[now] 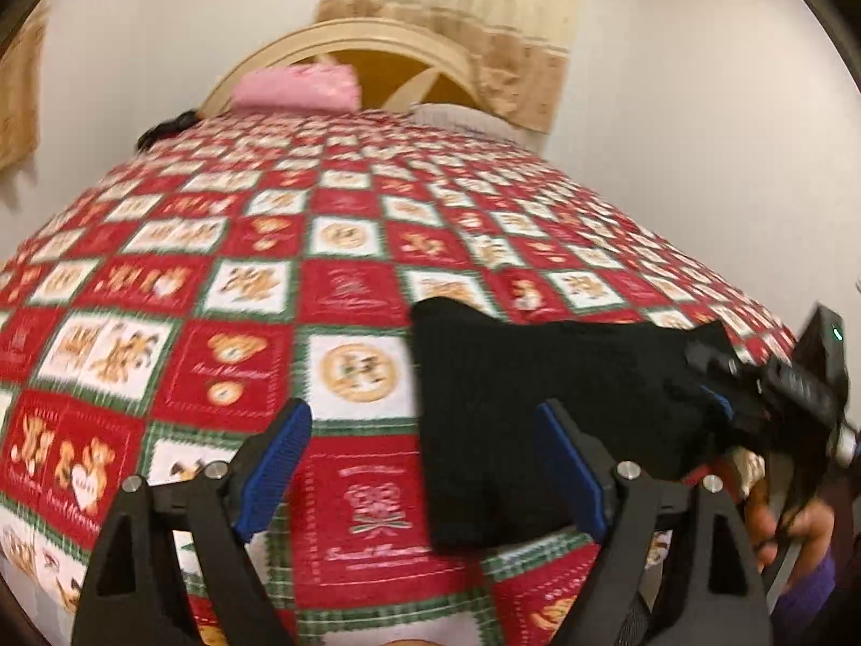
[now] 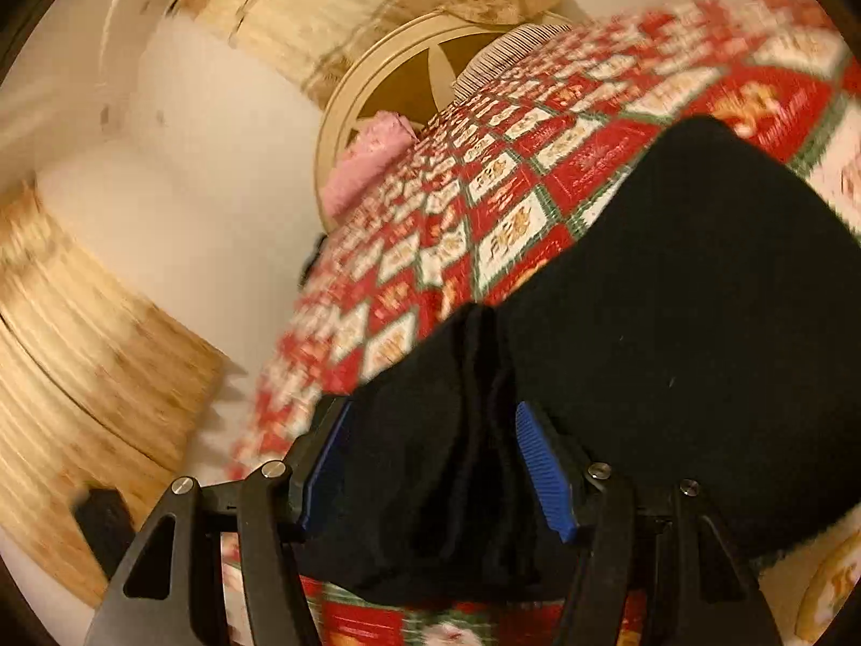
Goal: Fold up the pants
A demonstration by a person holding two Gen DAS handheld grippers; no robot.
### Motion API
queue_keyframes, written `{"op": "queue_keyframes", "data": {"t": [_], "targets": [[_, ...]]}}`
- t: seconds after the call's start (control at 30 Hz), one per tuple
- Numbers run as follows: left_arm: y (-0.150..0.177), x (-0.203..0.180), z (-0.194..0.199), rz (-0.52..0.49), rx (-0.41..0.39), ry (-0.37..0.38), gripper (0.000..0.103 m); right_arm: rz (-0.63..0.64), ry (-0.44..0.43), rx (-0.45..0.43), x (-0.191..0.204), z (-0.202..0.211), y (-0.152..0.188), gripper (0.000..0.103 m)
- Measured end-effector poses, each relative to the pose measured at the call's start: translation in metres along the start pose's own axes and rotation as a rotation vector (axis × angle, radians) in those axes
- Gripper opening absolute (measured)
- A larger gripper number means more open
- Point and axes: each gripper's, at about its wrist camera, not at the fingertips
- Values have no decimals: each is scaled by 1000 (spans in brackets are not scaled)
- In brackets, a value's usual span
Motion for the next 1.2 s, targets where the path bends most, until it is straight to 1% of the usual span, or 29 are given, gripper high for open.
{"op": "queue_keyframes", "data": {"t": [0.03,0.1,0.13,0.17,0.2,0.27,0.3,0.4,0.47,0.53,0.67,0.77,0.83,0.87,0.93,0.97,1.0,1.03,1.07,1.1,1.2], "targets": [[2,3,-4,7,8,-13,88,51,14,17,8,-1,7,64],[6,7,-7,16,22,-21,87,138,39,25,18,-3,17,64],[8,7,-9,23,32,-18,88,170,51,21,20,-3,20,61],[10,7,-10,29,40,-16,87,197,67,25,20,-6,22,47],[12,7,-11,35,46,-15,87,198,72,40,17,-10,23,40],[13,9,-10,41,49,-15,87,179,65,42,11,-10,22,33],[13,9,-10,43,49,-18,87,190,69,45,11,-9,21,31],[11,12,-8,57,42,-27,87,274,90,47,23,-8,20,24],[10,13,-7,64,39,-30,87,315,69,38,33,-3,14,20],[8,12,-5,61,32,-33,87,332,28,27,40,6,0,19],[0,6,-4,46,12,-35,87,446,14,-25,48,35,-36,19],[-2,0,-6,40,10,-23,88,517,41,-53,39,57,-59,19],[-1,-5,-10,33,20,-14,87,573,99,-56,26,66,-68,19],[0,-9,-12,25,27,-6,88,577,122,-37,15,67,-71,19],[1,-16,-15,8,33,4,87,549,134,36,-13,60,-70,19],[1,-21,-17,-2,37,11,88,539,156,80,-31,51,-65,19],[2,-26,-19,-11,43,16,87,534,189,98,-44,44,-58,19],[3,-30,-21,-19,48,19,87,510,179,68,-56,43,-53,22],[3,-35,-23,-31,56,20,87,481,147,17,-62,48,-51,25],[4,-38,-24,-40,60,19,88,461,135,-9,-65,51,-51,25],[6,-45,-25,-77,71,10,87,459,148,-27,-63,55,-50,28]]}}
Point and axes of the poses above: each gripper's, at about its wrist camera, not at the fingertips, and z roughly against the way its jaws point, x to its left, y to its underside, and after that the axes turned 13 degrees about -x, right-handed
